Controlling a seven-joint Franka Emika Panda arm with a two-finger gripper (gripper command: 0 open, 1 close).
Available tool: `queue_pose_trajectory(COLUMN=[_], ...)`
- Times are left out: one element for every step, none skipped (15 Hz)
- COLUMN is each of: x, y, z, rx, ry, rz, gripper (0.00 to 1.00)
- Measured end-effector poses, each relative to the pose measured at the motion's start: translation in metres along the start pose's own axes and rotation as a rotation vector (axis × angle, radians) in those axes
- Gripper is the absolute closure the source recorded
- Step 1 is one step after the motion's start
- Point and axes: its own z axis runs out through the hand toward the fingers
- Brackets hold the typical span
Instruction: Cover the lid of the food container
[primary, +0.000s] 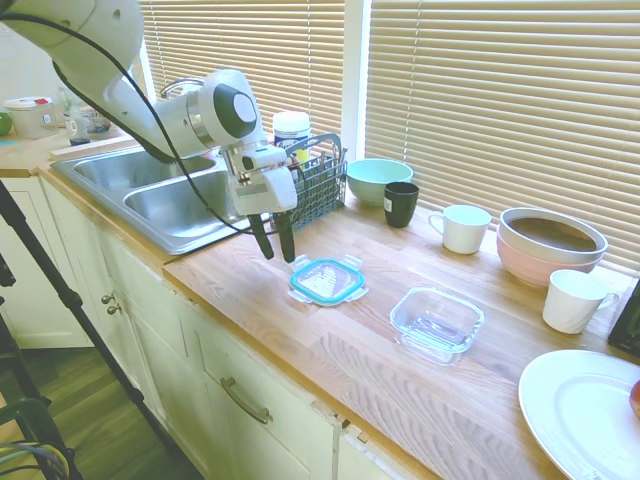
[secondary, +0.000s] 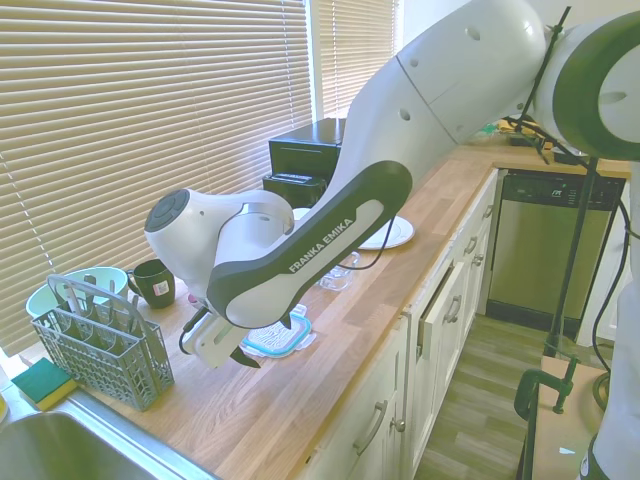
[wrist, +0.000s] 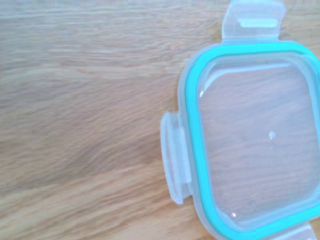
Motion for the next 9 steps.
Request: queue_pose_trajectory(x=[0.002,0.004,0.008,0.011,0.013,0.015,0.016,0.016,0.018], y=[-0.003,-0.006,-0.008,-0.01,-0.012,-0.014,-0.016,-0.018,-0.021], z=[0.004,0.008,0.012,0.016,0.019,0.022,0.025,0.029,0.029], rx=[-0.007,-0.017,-0.026,-0.033,-0.038,-0.042,-0.045,-0.05,-0.05], ry=[0.005,0.008,0.014,0.02,0.023,0.025,0.028,0.03,0.036], rz=[0.003,0.006,0.011,0.014,0.017,0.018,0.018,0.015,0.014], gripper=[0.0,0.0,0.0,0.0,0.0,0.0,0.0,0.0,0.0])
